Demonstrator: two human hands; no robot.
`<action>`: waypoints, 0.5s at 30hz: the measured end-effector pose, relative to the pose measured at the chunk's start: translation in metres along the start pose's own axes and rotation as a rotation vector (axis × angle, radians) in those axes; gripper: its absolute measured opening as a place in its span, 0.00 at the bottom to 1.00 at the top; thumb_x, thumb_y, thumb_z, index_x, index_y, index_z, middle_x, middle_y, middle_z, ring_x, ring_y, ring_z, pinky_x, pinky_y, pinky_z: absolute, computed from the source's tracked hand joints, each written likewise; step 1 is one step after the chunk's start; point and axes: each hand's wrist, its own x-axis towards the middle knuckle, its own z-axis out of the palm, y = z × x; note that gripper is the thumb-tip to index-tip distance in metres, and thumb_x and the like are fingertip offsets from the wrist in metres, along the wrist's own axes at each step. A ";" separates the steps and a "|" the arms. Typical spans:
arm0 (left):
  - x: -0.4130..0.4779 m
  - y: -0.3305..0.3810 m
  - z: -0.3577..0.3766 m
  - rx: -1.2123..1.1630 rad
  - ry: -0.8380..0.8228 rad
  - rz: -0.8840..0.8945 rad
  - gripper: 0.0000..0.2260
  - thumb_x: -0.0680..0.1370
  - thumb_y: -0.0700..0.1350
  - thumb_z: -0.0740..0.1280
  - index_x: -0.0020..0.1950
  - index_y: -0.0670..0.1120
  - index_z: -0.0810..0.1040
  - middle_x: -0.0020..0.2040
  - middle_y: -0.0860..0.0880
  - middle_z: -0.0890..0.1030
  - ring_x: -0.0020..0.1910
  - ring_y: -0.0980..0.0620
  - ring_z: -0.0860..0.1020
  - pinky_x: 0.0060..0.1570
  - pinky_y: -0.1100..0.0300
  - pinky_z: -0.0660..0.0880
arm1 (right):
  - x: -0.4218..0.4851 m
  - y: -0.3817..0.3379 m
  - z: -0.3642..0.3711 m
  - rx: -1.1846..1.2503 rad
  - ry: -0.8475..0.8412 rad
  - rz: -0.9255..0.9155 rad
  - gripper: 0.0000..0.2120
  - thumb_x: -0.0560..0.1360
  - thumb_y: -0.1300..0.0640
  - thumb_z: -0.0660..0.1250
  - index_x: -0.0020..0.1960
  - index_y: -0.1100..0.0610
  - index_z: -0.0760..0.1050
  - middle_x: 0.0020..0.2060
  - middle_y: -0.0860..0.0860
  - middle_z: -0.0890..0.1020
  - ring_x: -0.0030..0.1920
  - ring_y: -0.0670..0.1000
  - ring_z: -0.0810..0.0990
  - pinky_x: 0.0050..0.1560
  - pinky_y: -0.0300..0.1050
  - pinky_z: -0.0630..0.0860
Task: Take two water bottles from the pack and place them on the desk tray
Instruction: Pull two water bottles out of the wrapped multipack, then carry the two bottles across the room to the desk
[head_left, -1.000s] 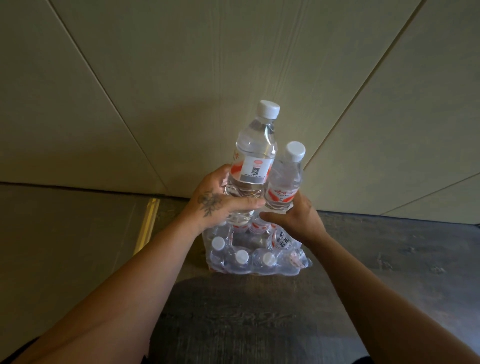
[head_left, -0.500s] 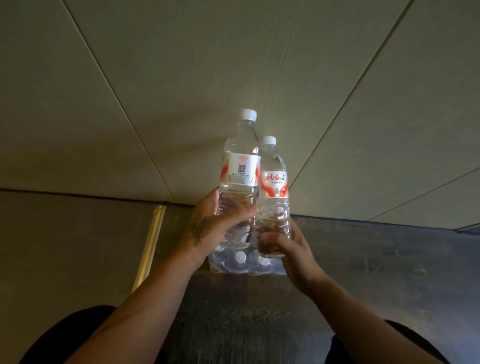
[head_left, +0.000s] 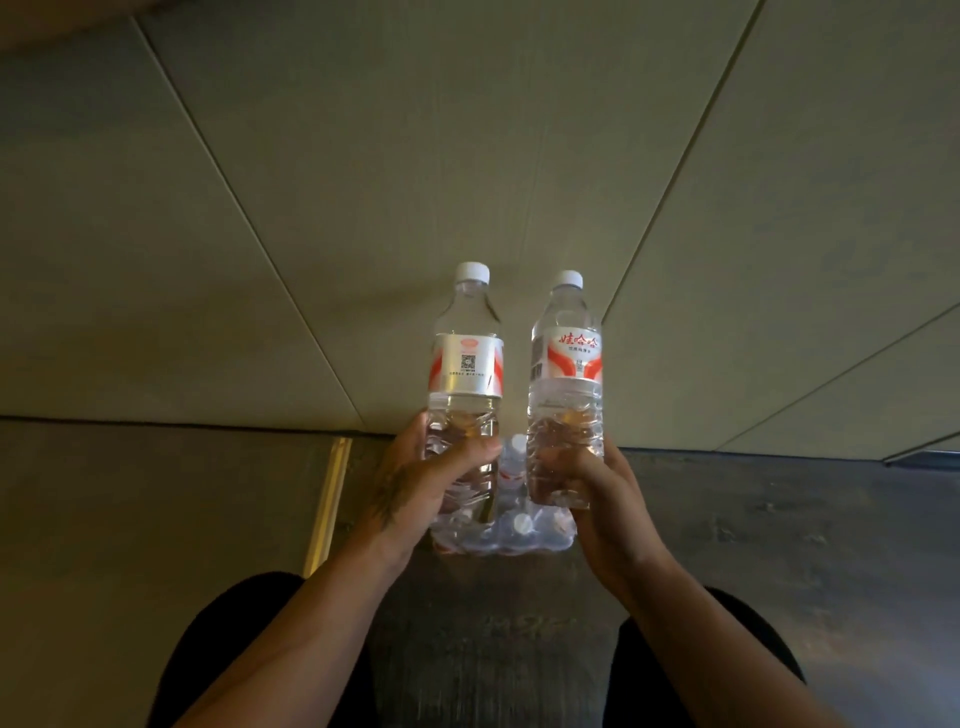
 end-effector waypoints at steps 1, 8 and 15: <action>-0.010 0.016 0.002 -0.010 -0.005 -0.009 0.43 0.58 0.62 0.80 0.71 0.48 0.80 0.58 0.45 0.89 0.59 0.41 0.87 0.58 0.42 0.83 | -0.009 -0.017 0.005 -0.005 0.007 0.009 0.24 0.75 0.56 0.70 0.70 0.59 0.75 0.58 0.61 0.85 0.59 0.62 0.87 0.56 0.55 0.86; -0.119 0.162 0.011 -0.029 -0.021 -0.099 0.39 0.57 0.63 0.79 0.66 0.53 0.80 0.59 0.45 0.88 0.55 0.45 0.88 0.51 0.49 0.82 | -0.107 -0.174 0.041 0.034 0.040 0.048 0.24 0.71 0.49 0.74 0.66 0.54 0.79 0.52 0.55 0.89 0.51 0.55 0.89 0.46 0.43 0.85; -0.253 0.325 0.017 -0.033 -0.022 -0.158 0.44 0.58 0.63 0.80 0.72 0.51 0.77 0.61 0.40 0.87 0.56 0.38 0.87 0.48 0.46 0.83 | -0.221 -0.350 0.081 -0.001 0.054 0.061 0.18 0.66 0.49 0.75 0.56 0.49 0.84 0.45 0.52 0.89 0.41 0.49 0.88 0.39 0.41 0.83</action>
